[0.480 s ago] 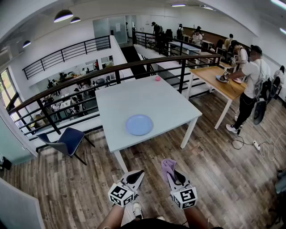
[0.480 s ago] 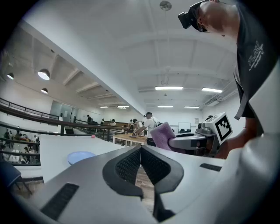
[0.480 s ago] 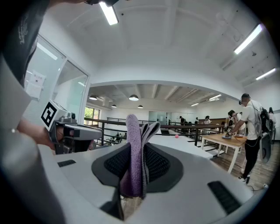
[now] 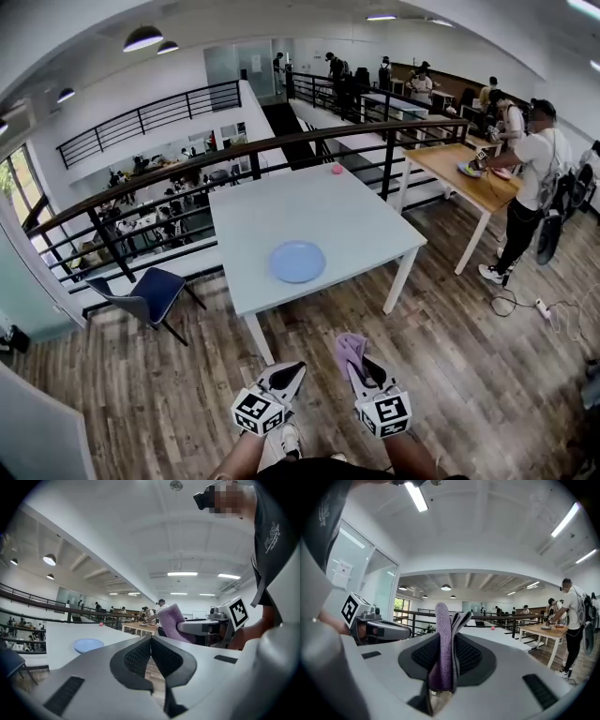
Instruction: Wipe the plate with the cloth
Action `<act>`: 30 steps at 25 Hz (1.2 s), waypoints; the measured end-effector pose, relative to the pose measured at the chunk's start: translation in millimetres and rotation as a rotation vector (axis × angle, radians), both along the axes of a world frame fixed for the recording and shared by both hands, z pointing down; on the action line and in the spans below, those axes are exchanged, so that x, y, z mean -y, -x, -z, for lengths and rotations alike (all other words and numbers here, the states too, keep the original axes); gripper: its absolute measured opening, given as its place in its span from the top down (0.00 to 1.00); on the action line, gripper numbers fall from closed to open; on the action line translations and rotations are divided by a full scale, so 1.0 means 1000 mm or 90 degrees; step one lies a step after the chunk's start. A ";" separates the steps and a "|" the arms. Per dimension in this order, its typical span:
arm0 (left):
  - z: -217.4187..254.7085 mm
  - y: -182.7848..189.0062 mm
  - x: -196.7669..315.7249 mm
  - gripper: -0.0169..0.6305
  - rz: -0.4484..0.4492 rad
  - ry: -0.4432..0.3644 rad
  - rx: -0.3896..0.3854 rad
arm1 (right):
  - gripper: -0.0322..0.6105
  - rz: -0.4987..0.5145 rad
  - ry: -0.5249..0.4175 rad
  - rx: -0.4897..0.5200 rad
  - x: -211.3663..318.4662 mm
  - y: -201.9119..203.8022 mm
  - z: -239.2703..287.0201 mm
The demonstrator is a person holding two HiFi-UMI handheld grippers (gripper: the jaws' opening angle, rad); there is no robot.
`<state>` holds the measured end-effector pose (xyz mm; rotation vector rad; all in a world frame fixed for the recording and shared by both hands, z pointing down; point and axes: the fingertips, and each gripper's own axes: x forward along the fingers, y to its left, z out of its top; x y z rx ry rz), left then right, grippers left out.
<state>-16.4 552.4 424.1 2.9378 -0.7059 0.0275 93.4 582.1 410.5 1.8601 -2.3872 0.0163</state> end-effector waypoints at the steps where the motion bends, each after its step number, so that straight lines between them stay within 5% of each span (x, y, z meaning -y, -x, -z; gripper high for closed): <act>1: 0.000 0.000 0.000 0.95 -0.001 0.000 -0.001 | 0.79 -0.001 0.000 -0.001 0.000 0.000 0.001; 11: 0.001 0.013 0.029 0.95 0.019 -0.003 -0.011 | 0.79 0.020 -0.004 0.038 0.030 0.012 0.001; 30: 0.003 0.069 0.188 0.95 0.018 -0.016 -0.006 | 0.79 0.033 0.016 0.018 0.194 0.081 -0.004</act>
